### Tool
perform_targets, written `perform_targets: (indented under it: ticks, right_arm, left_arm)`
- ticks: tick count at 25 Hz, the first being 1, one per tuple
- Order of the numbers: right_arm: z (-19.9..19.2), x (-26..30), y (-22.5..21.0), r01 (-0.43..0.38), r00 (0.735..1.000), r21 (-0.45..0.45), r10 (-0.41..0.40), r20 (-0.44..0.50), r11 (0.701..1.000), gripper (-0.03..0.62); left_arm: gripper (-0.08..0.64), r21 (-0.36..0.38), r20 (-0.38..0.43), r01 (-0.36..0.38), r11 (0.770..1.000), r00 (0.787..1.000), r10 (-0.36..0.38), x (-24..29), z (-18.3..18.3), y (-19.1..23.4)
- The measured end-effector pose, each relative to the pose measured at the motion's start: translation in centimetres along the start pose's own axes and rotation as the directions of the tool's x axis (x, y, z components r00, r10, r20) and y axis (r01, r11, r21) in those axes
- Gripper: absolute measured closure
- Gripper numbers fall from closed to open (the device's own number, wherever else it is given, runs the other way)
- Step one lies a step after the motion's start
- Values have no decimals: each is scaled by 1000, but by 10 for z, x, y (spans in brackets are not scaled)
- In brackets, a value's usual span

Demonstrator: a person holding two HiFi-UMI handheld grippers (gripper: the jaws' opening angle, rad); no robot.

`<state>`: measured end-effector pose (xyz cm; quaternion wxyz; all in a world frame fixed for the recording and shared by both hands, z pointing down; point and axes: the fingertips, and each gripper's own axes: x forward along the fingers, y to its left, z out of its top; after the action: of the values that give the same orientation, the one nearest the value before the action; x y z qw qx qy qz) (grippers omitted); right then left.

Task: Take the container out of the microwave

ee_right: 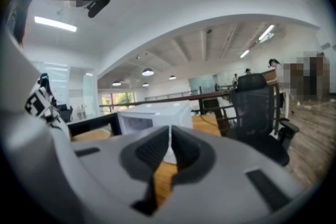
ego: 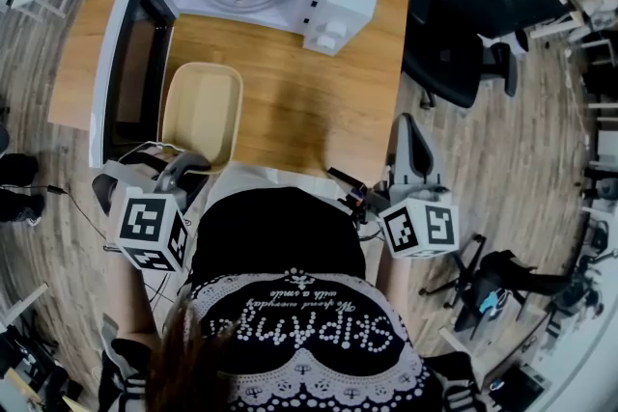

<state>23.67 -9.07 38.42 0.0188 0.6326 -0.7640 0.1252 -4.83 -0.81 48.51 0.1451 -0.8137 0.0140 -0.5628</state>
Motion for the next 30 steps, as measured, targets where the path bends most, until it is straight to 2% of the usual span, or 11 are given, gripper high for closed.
perform_targets:
  ticks: [30]
  right_arm:
    - [-3, -3, 8, -4, 1000, -32, 4, -18, 999, 557]
  left_arm:
    - [525, 12, -11, -16, 1000, 1000, 16, -2, -7, 2]
